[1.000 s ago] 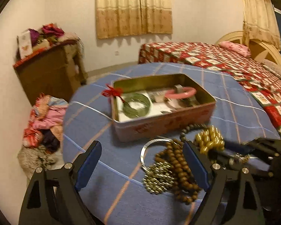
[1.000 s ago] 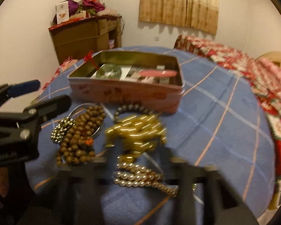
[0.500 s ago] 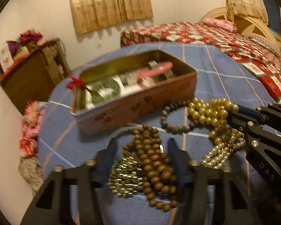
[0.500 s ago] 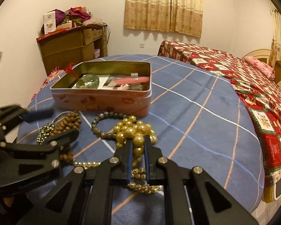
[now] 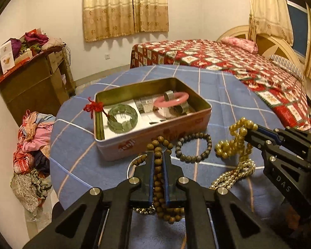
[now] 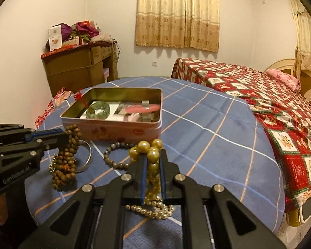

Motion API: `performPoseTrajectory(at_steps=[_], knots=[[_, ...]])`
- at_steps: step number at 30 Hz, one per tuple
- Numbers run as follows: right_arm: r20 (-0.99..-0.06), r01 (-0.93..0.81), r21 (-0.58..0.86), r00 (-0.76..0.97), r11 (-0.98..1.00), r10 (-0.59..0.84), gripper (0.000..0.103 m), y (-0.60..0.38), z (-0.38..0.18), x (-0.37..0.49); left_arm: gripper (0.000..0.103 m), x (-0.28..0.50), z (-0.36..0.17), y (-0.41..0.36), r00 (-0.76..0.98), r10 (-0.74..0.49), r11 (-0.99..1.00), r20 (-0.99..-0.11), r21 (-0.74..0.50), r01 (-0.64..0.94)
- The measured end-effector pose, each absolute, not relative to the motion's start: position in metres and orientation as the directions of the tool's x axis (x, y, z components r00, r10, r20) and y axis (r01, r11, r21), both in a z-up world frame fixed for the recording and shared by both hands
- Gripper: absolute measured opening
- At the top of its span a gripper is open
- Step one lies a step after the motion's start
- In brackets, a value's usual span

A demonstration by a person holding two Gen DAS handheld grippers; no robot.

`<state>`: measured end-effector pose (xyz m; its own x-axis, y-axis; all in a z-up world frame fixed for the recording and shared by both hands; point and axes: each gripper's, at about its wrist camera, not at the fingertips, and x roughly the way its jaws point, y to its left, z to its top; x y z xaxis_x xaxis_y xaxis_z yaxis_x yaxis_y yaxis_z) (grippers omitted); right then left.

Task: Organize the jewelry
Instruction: 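Lift the brown beads with the left tool into the tin while the right tool carries gold beads there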

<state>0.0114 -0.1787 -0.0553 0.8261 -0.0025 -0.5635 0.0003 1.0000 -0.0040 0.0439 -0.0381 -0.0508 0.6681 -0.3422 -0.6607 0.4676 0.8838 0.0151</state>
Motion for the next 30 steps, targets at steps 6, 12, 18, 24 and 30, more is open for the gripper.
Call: performPoseTrajectory(at_steps=[6,12,18,24,30], knots=[[-0.530,0.002,-0.017,0.848,1.000,-0.011,0.013,-0.179,-0.042,0.010,0.007,0.038,-0.026,-0.034,0.737,-0.331,0.895,-0.590,0.052,0.443],[-0.511,0.013,-0.032,0.859,0.999,-0.027,0.012,-0.182,-0.035,0.015,0.007,0.046,-0.012,-0.033,0.780,-0.300,0.908,-0.549,0.087,0.410],[-0.486,0.022,-0.059,0.873,0.998,-0.048,0.012,-0.184,-0.023,0.023,0.007,0.058,-0.013,-0.032,0.800,-0.269,0.921,-0.537,0.098,0.376],[-0.465,0.018,-0.077,0.884,0.997,-0.052,0.012,-0.182,-0.012,0.034,0.007,0.070,-0.010,-0.034,0.814,-0.251,0.925,-0.524,0.119,0.361],[-0.451,0.006,-0.091,0.891,0.996,-0.046,0.012,-0.176,-0.004,0.047,0.007,0.080,-0.003,-0.034,0.825,-0.239,0.929,-0.511,0.126,0.348]])
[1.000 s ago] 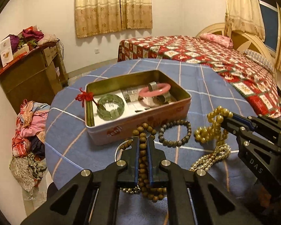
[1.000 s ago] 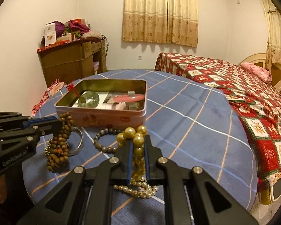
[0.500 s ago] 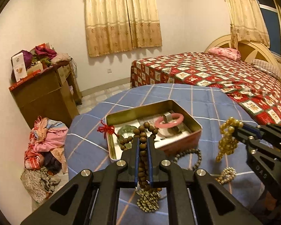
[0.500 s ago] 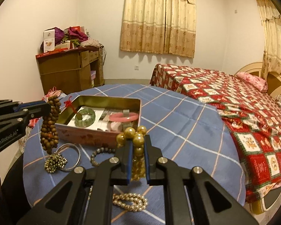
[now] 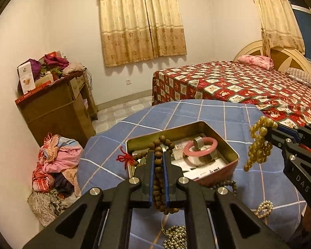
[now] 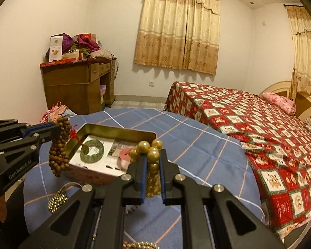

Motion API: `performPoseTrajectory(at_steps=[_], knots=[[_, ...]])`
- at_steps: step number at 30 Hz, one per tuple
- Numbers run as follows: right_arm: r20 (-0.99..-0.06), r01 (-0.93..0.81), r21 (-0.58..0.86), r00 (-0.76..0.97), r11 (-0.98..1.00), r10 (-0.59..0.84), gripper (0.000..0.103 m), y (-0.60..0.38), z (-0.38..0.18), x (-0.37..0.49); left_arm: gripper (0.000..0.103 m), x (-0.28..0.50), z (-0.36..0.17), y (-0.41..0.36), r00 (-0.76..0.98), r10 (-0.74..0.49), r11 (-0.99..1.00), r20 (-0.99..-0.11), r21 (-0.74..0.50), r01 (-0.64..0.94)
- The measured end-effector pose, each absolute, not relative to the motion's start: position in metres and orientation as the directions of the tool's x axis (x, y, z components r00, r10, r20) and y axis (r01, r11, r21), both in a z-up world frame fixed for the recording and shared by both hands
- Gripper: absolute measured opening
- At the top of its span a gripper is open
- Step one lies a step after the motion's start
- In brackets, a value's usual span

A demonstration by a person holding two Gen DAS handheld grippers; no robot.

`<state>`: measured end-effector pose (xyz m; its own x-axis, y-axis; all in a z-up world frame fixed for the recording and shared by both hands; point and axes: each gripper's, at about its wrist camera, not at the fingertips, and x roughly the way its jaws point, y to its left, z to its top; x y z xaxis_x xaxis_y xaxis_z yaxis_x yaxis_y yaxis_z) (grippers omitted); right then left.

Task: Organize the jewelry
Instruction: 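Lift the brown beads with the left tool into the tin while the right tool carries gold beads there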

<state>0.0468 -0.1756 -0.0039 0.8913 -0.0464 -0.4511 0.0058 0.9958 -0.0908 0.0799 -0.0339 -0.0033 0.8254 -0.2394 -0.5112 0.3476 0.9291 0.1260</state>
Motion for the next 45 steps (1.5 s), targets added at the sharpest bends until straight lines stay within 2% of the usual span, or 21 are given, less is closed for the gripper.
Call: performPoseTrajectory(at_steps=[29,45], knots=[[-0.463,-0.045,-0.111,0.886,0.993,-0.012,0.012,-0.150,0.002,0.098,0.007,0.131,0.002,-0.037,0.839,-0.200,0.943,-0.507,0.132,0.304],[-0.511,-0.066,-0.111,0.860,0.992,0.000,0.012,-0.144,-0.015,0.125,0.007,0.154,-0.019,-0.039,0.813,-0.179,0.945,-0.555,0.133,0.299]])
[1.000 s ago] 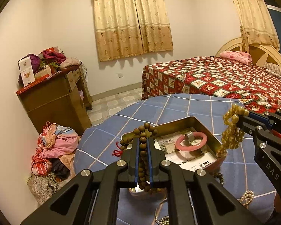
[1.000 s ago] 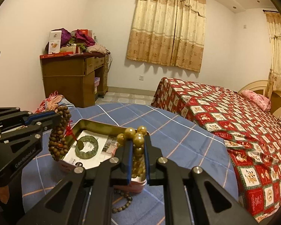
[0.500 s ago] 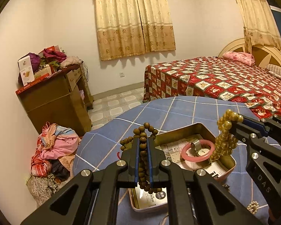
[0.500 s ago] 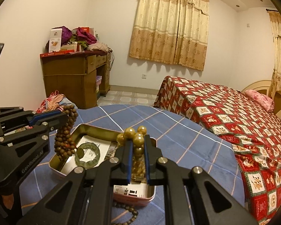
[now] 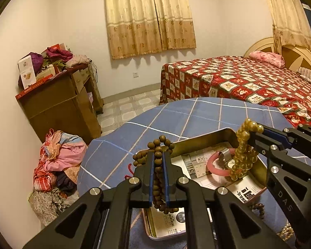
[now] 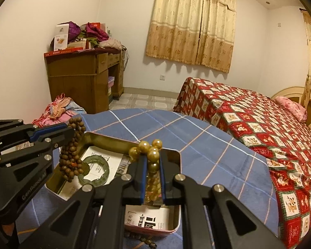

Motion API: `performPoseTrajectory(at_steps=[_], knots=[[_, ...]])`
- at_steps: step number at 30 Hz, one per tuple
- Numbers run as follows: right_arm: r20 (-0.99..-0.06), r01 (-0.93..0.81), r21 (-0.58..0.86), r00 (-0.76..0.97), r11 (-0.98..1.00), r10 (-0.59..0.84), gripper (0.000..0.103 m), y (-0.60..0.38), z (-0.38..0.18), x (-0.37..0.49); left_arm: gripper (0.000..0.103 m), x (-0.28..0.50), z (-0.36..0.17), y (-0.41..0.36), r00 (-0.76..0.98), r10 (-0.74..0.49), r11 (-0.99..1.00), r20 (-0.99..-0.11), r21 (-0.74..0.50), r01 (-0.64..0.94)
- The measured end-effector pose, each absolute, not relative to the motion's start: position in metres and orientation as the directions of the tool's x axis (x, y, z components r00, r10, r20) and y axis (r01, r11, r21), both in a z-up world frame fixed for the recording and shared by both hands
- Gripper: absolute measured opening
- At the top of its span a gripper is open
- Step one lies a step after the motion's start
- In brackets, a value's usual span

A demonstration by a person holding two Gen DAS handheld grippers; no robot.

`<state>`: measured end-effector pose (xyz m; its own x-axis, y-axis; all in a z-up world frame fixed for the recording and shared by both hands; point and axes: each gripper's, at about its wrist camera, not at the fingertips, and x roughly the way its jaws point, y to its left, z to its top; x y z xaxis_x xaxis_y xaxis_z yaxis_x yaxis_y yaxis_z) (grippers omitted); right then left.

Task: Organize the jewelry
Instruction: 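Lift the brown beads with the left tool into the tin while the right tool carries gold beads there, then open both tools over the tin and close the left tool on the small gold chain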

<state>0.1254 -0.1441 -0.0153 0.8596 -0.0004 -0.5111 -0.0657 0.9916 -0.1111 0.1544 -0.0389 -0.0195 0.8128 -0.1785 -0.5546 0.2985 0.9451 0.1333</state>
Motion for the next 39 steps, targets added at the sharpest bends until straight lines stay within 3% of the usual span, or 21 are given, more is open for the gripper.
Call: performPoseTrajectory(at_steps=[31,33,34,36,37,38,39], knots=[[-0.584,-0.059,-0.129,0.812,0.990,-0.028,0.013,-0.144,-0.048,0.145,0.007,0.174,-0.050,-0.042,0.771,-0.155,0.938,-0.617,0.154,0.312],[-0.599,-0.069,-0.118,0.801,0.991,-0.016,0.013,-0.145,-0.049,0.147,0.007,0.172,-0.049,-0.043,0.773,-0.158,0.934,-0.615,0.159,0.318],[-0.600,-0.070,-0.118,0.800,0.991,-0.014,0.019,-0.146,-0.049,0.147,0.008,0.171,-0.049,-0.044,0.769,-0.162,0.932,-0.618,0.161,0.326],[-0.594,-0.061,-0.123,0.804,0.991,-0.024,0.046,-0.148,-0.048,0.143,0.015,0.168,-0.045,-0.044,0.773,-0.160,0.930,-0.614,0.168,0.326],[-0.588,-0.055,-0.121,0.808,0.991,-0.027,0.063,-0.149,-0.047,0.141,0.038,0.166,-0.043,-0.043,0.781,-0.149,0.933,-0.606,0.177,0.315],[-0.580,-0.046,-0.125,0.814,0.991,-0.035,0.065,-0.150,-0.046,0.137,0.068,0.163,-0.040,-0.042,0.791,-0.142,0.935,-0.595,0.182,0.305],[-0.577,-0.037,-0.139,0.815,0.990,-0.050,0.065,-0.152,-0.045,0.133,0.078,0.157,-0.036,-0.039,0.813,-0.135,0.939,-0.566,0.189,0.287]])
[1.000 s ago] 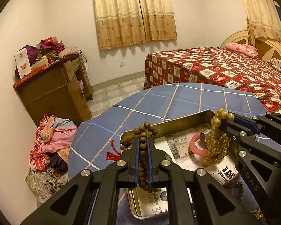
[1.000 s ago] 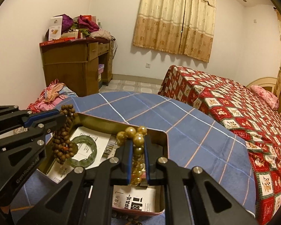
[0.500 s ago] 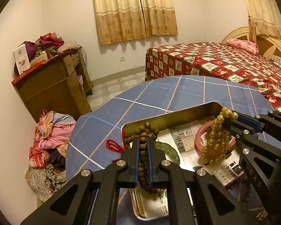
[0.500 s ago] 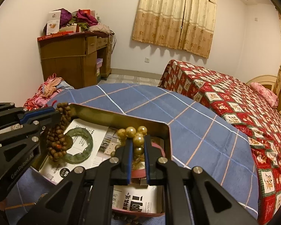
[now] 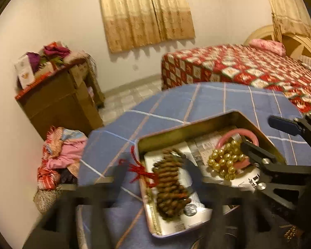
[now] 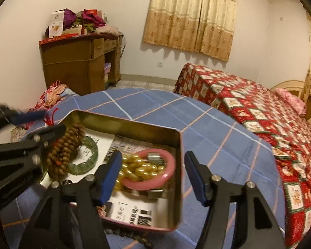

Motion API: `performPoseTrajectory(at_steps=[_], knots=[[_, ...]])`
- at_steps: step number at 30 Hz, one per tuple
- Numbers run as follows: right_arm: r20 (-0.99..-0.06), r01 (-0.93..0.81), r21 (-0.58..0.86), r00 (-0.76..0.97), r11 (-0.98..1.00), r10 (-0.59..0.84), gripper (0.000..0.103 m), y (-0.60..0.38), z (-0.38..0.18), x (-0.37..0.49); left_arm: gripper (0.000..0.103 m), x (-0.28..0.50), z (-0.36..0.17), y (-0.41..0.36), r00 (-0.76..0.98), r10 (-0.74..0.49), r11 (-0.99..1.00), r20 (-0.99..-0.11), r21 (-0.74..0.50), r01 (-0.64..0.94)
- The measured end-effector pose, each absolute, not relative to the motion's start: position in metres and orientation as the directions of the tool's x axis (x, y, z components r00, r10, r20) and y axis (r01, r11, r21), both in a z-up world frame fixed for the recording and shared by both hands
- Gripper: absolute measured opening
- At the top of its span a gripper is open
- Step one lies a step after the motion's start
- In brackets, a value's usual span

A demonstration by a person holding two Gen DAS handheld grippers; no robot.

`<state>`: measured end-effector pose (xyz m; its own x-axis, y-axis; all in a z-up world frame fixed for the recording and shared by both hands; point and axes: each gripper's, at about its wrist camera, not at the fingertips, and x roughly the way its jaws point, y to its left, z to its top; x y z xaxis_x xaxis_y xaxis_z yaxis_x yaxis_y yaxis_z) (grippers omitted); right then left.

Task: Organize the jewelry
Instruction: 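Open both tools over the tin and close the left tool on the small gold chain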

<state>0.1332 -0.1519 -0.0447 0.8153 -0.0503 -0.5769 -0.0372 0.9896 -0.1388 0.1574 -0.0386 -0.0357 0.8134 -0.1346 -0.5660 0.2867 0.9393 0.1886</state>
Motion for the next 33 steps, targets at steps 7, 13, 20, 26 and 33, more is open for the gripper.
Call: performPoseTrajectory(at_steps=[7,13,20,26,33], knots=[[-0.610,-0.012,-0.141,0.789,0.990,-0.077,0.067,-0.169,-0.047,0.106,0.083,0.129,-0.030,-0.019,0.824,-0.123,0.942,-0.553,0.197,0.272],[-0.630,0.028,-0.117,0.770,0.993,-0.096,0.072,-0.188,-0.055,0.068,0.083,0.091,-0.050,-0.009,0.810,-0.088,0.944,-0.579,0.211,0.253],[-0.648,0.037,-0.094,0.756,0.995,-0.090,0.072,-0.195,-0.065,0.031,0.083,0.046,-0.068,-0.002,0.786,-0.099,0.951,-0.611,0.175,0.256],[-0.657,0.029,-0.068,0.751,0.997,-0.066,0.074,-0.196,-0.071,0.013,0.083,0.031,-0.080,-0.008,0.764,-0.100,0.947,-0.637,0.174,0.269],[-0.665,0.002,-0.075,0.745,0.997,-0.051,0.077,-0.191,-0.083,-0.001,0.083,0.024,-0.083,-0.015,0.759,-0.106,0.942,-0.643,0.179,0.283]])
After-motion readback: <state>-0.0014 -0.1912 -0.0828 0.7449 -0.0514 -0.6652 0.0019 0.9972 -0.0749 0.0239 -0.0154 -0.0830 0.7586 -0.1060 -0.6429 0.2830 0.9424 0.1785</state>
